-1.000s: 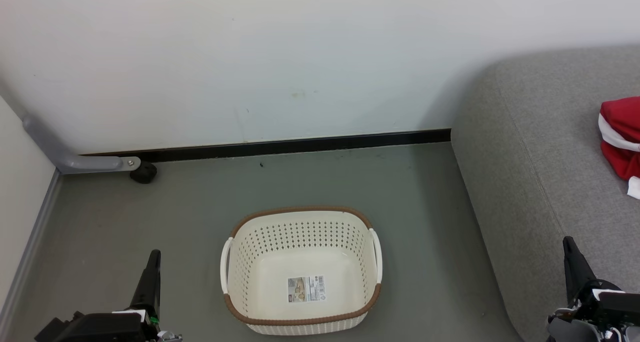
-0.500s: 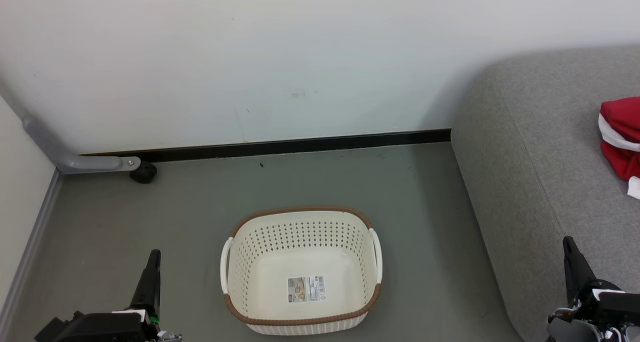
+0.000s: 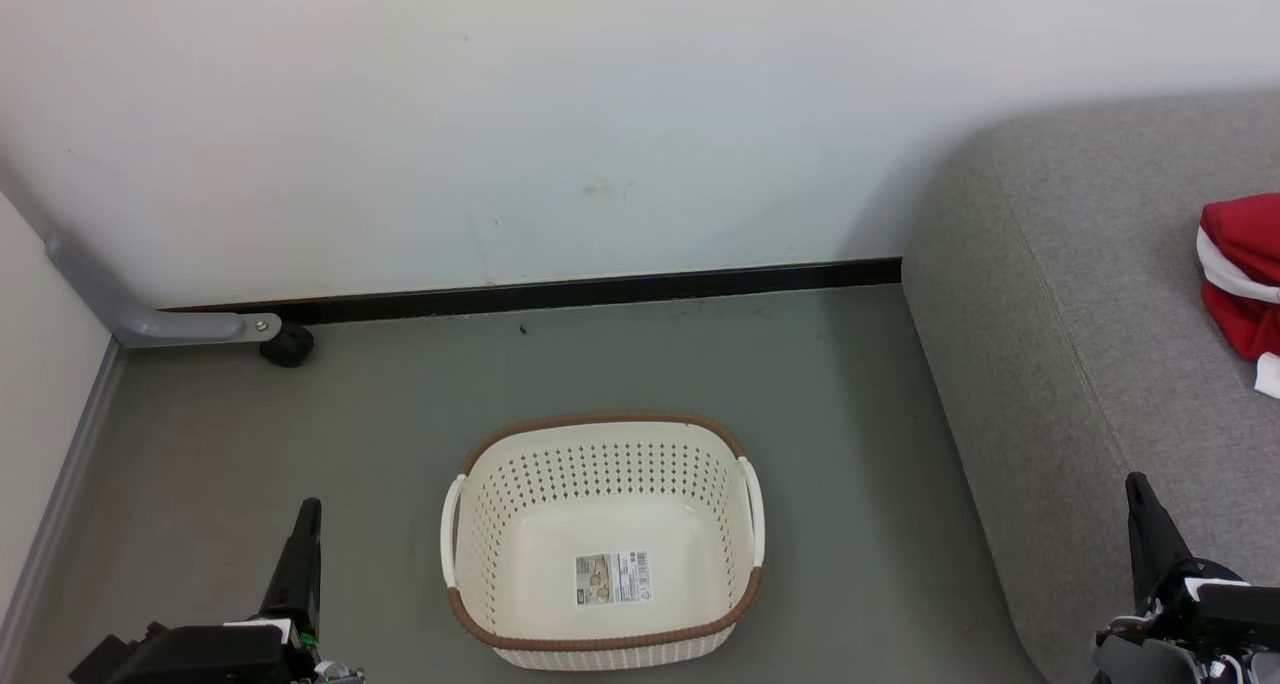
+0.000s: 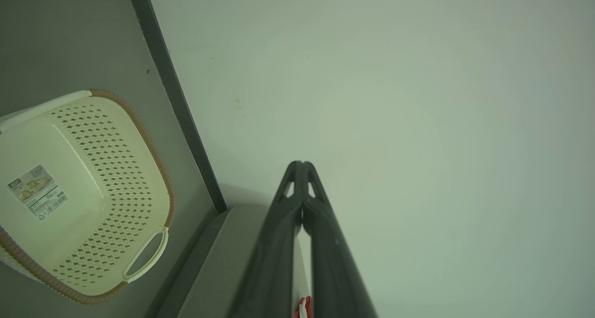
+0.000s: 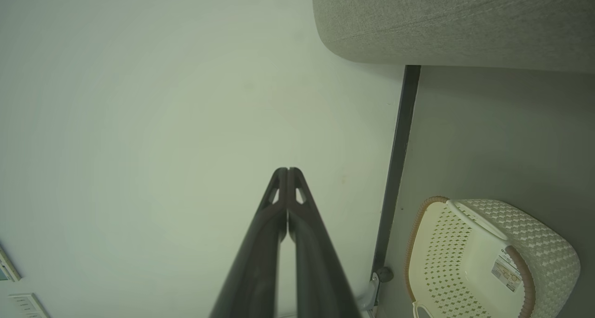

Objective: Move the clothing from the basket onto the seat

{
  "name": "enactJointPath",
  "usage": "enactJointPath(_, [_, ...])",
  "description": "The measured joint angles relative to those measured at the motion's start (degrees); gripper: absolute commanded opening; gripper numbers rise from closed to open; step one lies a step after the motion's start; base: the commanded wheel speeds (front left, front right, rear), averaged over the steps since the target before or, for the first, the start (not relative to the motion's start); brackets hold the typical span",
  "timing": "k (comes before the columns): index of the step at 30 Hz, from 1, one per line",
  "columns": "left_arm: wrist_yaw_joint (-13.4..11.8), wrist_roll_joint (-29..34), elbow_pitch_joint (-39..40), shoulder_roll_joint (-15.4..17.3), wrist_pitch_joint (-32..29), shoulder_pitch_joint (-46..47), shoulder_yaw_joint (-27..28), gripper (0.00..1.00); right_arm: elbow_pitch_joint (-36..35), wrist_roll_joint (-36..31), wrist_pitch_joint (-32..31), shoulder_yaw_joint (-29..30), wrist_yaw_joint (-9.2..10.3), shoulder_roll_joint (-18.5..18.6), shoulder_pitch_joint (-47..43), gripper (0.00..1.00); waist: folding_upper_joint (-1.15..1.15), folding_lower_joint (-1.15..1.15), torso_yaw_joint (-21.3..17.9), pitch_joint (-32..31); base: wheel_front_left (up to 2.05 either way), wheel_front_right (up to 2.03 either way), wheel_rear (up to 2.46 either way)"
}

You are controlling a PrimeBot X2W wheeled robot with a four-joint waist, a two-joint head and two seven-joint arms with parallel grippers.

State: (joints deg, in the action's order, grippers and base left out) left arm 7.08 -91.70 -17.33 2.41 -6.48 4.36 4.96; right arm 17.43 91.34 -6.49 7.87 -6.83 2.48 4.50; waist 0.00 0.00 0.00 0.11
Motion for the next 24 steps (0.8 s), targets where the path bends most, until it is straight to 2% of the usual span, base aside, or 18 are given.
enactJointPath(24, [0.00, 0.00, 0.03, 0.00, 0.00, 0.00, -0.01, 0.00, -0.01, 0.00, 0.00, 0.00, 0.00, -0.01, 0.00, 0.00, 0.00, 0.00, 0.00, 0.00, 0.00, 0.00, 0.00])
